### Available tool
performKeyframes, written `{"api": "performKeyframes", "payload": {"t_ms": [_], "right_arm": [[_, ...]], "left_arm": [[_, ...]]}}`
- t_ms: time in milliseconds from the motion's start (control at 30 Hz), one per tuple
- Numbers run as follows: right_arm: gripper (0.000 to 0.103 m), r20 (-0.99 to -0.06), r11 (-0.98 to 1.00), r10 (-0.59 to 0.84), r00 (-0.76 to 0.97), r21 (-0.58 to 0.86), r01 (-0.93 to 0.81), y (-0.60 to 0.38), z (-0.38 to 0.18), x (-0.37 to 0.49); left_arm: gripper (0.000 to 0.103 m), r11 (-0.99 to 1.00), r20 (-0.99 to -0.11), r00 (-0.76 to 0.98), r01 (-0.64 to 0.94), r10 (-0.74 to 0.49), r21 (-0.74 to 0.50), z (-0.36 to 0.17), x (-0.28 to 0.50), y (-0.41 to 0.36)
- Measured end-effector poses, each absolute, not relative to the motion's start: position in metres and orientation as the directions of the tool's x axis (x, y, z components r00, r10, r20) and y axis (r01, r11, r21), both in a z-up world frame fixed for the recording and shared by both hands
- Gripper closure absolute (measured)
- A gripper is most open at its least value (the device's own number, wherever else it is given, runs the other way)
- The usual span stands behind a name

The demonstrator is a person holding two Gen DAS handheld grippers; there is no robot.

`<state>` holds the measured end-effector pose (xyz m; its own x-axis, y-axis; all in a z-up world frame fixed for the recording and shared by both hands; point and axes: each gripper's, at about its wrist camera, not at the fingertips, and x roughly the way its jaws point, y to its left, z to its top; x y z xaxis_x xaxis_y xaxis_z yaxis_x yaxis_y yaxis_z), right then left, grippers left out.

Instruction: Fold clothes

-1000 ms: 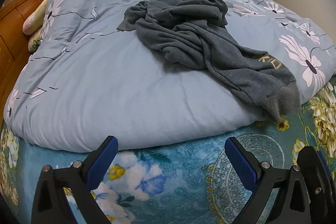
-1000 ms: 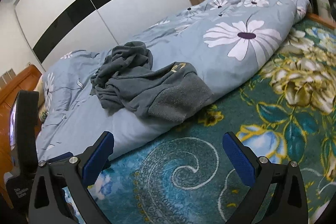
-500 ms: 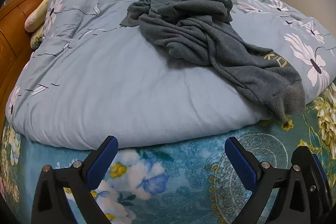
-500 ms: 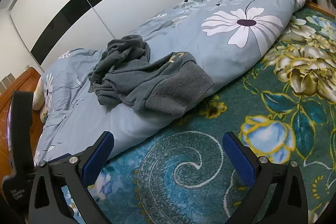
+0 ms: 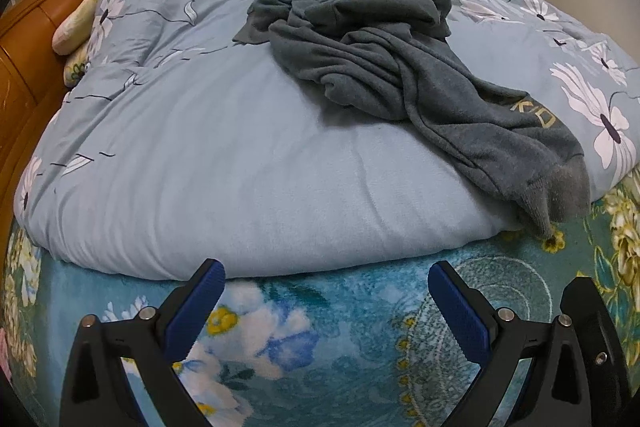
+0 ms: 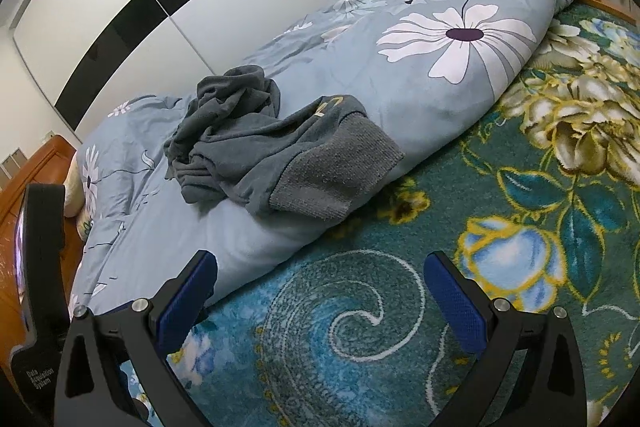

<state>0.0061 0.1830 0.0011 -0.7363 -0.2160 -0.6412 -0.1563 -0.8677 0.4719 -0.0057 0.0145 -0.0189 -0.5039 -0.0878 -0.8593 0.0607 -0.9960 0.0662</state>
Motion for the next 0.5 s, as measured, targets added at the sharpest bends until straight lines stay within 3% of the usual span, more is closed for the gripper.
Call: {"api": "performKeyframes", "payload": {"t_ms": [500], "right_arm": [[0.000,-0.649,-0.854,-0.218,-0.729,0.488,-0.180,0.1867,-0.0012,0.0029]], "left_arm": [[0.000,-0.994,-0.850,-0.516,0.054,-0.106,0.091,-0.0189,-0.0155,0.0230]]}}
